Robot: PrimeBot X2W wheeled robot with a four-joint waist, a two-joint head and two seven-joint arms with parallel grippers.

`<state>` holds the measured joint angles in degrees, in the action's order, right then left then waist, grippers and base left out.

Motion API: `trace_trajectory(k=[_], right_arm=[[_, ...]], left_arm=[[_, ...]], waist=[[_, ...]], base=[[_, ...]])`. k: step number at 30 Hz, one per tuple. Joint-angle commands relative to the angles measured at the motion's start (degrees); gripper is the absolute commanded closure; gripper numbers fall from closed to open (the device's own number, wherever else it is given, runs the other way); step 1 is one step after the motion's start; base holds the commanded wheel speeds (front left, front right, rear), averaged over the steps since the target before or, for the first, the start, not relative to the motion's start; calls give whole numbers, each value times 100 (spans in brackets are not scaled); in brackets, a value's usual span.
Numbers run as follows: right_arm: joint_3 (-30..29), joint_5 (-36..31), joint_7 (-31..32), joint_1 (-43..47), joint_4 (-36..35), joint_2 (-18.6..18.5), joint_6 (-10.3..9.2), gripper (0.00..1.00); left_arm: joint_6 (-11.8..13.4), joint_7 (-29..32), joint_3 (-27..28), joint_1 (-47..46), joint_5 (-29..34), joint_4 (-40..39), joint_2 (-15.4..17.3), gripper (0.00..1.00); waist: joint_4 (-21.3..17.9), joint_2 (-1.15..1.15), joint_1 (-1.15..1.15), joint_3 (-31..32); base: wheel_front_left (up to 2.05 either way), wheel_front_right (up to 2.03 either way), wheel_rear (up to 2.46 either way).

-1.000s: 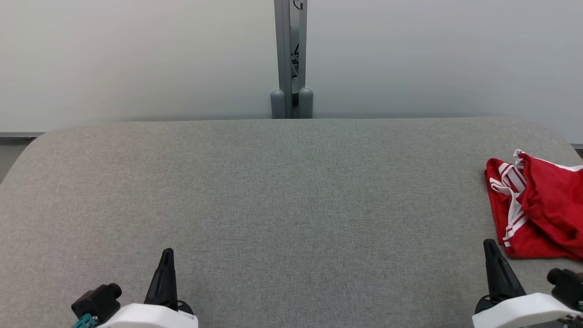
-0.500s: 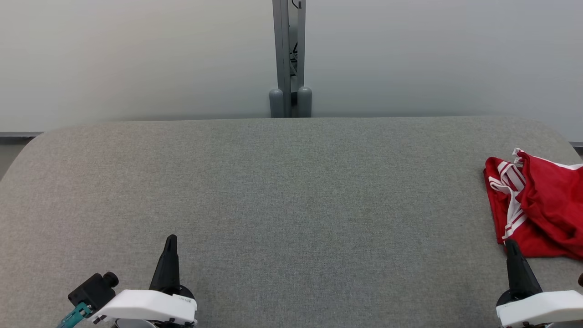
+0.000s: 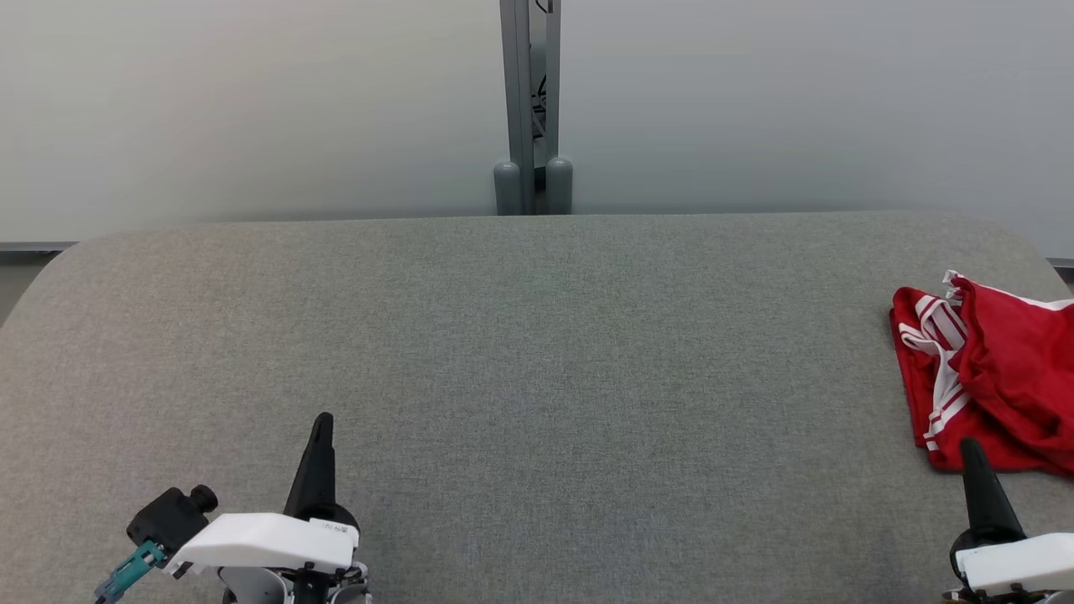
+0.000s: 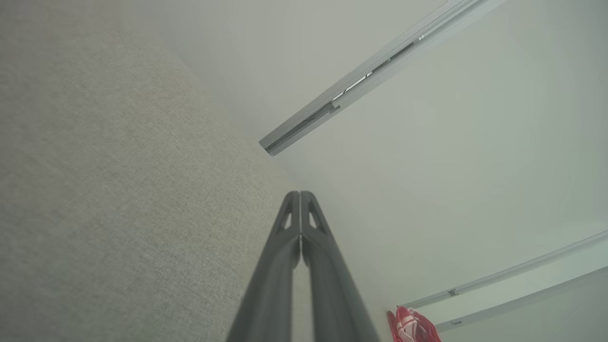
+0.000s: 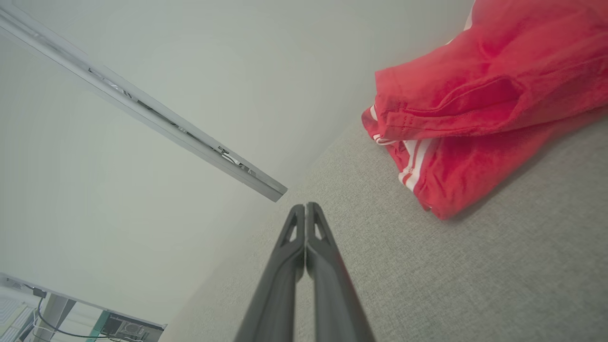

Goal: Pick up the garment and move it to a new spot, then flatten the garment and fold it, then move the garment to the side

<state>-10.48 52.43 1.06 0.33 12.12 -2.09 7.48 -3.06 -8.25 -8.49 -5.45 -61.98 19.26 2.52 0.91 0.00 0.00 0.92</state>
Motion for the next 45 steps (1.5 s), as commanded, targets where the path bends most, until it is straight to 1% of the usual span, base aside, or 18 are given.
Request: trace_trajectory(k=[1,26,45], right_arm=[[-62,189,67,-124,-84,-54,2,100],[-569,1764,615,-151,-173,-76,2,100],[-879,2699,938,-151,-208,-90,3,100]], left_arm=[[-62,26,-9,-192,-170,-40,22,100],[-231,262,-131,-511,-1504,52,33,100],[-321,407,-208,-687,-2290,111,40,100]], waist=[[-2,0,0,-2],[-33,0,0,-37],[-56,0,0,-63]], base=[[0,0,0],[0,0,0],[0,0,0]])
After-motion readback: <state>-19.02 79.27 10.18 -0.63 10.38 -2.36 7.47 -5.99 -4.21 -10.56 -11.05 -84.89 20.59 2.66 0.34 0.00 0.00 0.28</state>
